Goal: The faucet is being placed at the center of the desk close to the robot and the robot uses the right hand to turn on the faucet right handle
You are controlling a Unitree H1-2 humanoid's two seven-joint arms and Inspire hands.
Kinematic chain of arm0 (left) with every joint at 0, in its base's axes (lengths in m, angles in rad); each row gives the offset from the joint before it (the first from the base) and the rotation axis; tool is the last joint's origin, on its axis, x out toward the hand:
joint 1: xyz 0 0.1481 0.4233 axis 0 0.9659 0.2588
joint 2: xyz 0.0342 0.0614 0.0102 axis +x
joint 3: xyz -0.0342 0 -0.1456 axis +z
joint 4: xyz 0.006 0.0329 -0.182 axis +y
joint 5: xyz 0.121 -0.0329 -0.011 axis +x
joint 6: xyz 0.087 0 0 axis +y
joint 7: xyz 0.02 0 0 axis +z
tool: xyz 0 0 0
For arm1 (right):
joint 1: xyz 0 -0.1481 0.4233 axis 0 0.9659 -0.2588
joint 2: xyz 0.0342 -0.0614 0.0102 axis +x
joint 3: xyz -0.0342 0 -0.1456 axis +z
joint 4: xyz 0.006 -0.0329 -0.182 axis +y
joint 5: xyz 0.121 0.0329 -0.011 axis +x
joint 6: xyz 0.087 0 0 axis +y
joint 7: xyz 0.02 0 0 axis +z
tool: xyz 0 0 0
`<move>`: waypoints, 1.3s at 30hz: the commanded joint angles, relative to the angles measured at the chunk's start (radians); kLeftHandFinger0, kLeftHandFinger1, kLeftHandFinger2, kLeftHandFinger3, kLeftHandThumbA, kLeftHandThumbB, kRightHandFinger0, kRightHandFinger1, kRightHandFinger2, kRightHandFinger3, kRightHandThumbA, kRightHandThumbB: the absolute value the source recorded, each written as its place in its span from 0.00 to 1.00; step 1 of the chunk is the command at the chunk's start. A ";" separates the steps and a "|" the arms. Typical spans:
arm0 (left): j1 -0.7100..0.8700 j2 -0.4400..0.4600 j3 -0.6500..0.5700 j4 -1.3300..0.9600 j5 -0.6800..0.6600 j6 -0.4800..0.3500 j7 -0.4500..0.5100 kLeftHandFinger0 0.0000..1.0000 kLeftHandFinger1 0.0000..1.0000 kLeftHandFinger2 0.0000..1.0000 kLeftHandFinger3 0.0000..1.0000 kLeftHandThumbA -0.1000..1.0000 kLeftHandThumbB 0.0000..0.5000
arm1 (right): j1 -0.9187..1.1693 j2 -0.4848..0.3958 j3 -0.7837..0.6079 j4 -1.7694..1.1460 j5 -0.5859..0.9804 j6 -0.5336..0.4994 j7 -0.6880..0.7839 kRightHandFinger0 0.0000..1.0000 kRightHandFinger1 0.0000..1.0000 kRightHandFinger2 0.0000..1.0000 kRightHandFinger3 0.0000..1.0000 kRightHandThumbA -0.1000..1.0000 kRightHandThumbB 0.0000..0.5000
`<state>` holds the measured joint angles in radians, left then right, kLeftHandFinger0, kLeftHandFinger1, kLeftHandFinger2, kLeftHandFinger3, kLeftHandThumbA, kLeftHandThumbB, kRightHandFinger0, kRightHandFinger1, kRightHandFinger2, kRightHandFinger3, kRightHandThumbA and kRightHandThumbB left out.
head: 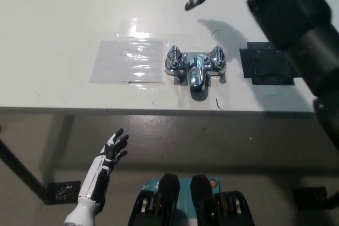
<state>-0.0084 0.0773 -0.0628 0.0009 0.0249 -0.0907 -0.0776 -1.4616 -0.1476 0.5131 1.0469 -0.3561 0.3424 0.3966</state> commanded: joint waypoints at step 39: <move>0.015 0.013 0.032 -0.073 0.007 -0.033 0.002 1.00 1.00 1.00 1.00 1.00 0.17 | -0.104 0.051 0.088 0.350 -0.142 -0.059 0.154 1.00 1.00 1.00 1.00 1.00 0.29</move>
<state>0.0191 0.0803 -0.0434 -0.0369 0.0426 -0.1036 -0.0767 -1.5255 -0.0851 0.5806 1.3978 -0.4589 0.3276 0.5420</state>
